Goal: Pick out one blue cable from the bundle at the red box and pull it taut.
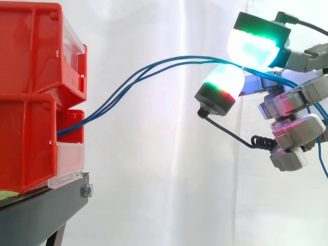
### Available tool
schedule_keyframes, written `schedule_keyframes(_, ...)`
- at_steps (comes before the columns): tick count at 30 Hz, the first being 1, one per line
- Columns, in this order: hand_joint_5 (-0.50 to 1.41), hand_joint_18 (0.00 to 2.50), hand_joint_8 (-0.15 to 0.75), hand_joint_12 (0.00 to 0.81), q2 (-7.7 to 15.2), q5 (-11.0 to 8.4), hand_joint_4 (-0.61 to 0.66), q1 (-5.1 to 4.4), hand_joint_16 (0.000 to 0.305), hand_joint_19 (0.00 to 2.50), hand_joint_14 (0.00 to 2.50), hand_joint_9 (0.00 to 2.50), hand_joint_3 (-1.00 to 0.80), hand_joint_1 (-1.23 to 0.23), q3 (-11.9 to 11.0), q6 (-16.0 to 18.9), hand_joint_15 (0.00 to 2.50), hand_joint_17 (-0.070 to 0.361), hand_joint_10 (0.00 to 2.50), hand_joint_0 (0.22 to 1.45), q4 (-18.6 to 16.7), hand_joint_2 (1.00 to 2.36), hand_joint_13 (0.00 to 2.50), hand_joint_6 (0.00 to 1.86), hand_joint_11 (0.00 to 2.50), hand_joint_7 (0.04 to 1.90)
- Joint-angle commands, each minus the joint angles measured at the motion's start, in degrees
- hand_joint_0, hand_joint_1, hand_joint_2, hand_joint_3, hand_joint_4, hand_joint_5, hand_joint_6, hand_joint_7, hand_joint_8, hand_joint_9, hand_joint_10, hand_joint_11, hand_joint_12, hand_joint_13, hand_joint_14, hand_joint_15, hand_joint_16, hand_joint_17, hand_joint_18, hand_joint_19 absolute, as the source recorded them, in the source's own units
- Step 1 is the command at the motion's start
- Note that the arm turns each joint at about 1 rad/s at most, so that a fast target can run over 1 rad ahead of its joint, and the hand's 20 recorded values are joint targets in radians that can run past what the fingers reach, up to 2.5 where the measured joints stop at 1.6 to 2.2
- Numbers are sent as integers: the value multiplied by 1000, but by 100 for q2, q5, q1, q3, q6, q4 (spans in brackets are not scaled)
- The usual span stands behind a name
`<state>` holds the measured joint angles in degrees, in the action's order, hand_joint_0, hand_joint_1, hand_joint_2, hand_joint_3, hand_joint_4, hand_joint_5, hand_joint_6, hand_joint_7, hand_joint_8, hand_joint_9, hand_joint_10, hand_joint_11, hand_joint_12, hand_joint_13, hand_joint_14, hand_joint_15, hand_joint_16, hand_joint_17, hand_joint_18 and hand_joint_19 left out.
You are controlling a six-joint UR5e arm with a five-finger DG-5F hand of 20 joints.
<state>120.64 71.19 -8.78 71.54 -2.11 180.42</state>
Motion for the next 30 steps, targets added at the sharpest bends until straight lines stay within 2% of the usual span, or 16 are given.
schedule_keyframes(1, -111, 946, 176, 337, 4, 0, -307, 8, 48, 864, 33, 1667, -500, -954, 0, 0, 987, 108, 31, 727, 20, 1000, 1333, 920, 1519, 939)
schedule_keyframes(17, -106, 947, 174, 333, -5, 0, -251, -1, 48, 864, 36, 1650, -500, -1036, 0, 18, 1000, 108, 33, 713, 28, 1000, 1327, 907, 1512, 931)
schedule_keyframes(30, -106, 950, 171, 334, 4, 0, -245, -1, 48, 872, 34, 1647, -500, -997, 0, 18, 1006, 108, 33, 704, 28, 1000, 1334, 905, 1511, 937)
